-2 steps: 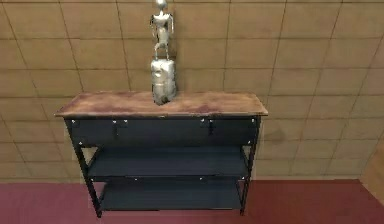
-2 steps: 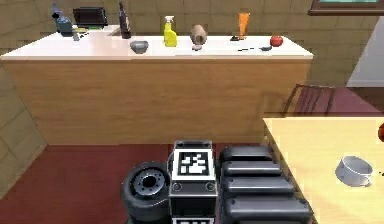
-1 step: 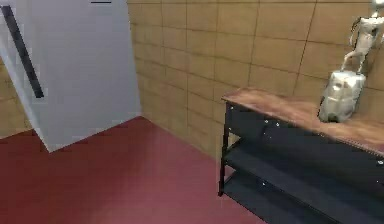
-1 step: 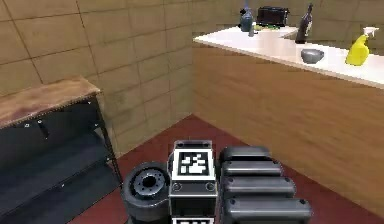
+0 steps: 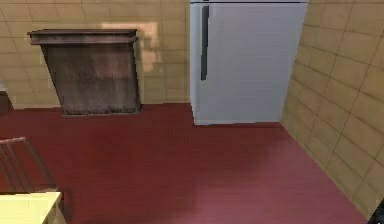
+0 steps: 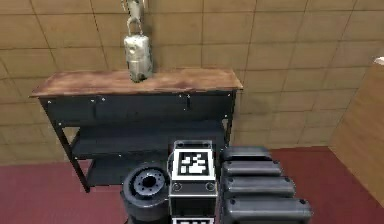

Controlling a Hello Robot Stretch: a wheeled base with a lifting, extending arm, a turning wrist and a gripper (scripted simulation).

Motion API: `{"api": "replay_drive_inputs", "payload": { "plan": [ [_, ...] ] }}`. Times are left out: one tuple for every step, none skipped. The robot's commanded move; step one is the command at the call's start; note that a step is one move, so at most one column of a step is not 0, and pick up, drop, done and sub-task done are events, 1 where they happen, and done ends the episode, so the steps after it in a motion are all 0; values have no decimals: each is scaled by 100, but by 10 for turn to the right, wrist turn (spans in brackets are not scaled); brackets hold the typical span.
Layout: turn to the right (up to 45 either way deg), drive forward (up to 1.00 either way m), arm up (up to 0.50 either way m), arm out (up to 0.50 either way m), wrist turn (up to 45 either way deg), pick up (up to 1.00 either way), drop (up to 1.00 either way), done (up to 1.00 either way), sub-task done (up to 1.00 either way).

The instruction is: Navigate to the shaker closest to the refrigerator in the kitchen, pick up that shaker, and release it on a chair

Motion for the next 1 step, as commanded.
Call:
{"api": "replay_drive_inputs", "payload": {
  "plan": [
    [0,90,0,0,0,0,0,0,0]
  ]
}}
